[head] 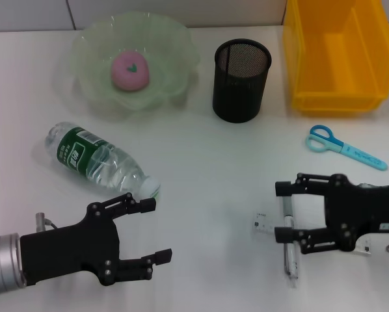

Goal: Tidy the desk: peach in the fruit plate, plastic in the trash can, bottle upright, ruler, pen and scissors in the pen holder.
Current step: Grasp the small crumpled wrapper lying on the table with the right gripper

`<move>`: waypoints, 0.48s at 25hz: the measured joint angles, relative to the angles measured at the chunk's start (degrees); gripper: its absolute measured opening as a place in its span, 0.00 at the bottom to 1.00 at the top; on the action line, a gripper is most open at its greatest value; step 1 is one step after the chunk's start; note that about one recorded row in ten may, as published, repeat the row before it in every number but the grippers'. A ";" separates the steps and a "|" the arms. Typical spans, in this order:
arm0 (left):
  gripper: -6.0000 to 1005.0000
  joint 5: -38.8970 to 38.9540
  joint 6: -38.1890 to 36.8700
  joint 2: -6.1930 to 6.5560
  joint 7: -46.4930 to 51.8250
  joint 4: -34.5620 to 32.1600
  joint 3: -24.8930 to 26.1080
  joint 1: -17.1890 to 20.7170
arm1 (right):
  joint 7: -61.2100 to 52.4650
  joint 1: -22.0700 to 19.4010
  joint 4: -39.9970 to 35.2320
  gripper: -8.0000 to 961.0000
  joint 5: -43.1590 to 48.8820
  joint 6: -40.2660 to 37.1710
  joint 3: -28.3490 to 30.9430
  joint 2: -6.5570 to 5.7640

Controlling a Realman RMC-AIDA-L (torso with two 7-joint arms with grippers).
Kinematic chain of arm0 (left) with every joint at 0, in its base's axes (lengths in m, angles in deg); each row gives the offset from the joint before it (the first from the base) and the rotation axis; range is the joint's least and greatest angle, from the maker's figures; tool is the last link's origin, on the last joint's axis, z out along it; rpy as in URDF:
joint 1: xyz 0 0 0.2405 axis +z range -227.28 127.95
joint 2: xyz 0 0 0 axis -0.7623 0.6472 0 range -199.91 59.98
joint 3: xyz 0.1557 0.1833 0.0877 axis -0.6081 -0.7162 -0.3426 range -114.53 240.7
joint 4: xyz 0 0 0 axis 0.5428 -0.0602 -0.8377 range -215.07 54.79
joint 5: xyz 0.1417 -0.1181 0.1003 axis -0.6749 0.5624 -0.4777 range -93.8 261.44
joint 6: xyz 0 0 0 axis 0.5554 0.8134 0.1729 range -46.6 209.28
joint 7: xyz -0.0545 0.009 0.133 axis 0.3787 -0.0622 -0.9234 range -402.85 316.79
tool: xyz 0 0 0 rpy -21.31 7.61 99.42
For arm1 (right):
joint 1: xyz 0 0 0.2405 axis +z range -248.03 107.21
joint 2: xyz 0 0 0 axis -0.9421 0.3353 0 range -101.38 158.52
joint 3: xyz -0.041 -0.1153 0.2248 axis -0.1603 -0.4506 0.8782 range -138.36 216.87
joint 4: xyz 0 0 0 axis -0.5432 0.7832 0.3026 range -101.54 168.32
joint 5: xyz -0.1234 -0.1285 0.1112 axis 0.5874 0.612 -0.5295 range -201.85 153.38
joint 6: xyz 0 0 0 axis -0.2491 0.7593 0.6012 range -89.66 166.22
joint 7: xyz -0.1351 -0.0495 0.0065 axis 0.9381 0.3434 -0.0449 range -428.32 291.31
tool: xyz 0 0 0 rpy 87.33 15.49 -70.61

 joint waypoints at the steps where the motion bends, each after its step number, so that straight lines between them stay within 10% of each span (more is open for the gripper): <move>1: 0.85 0.00 0.00 0.01 -0.19 0.00 -0.02 0.07 | -1.96 0.23 -0.63 0.87 0.00 -0.89 0.12 -0.23; 12: 0.85 0.00 0.35 -0.24 -0.34 0.00 0.00 0.16 | -24.02 2.98 -18.39 0.86 7.38 -7.56 -0.03 -1.09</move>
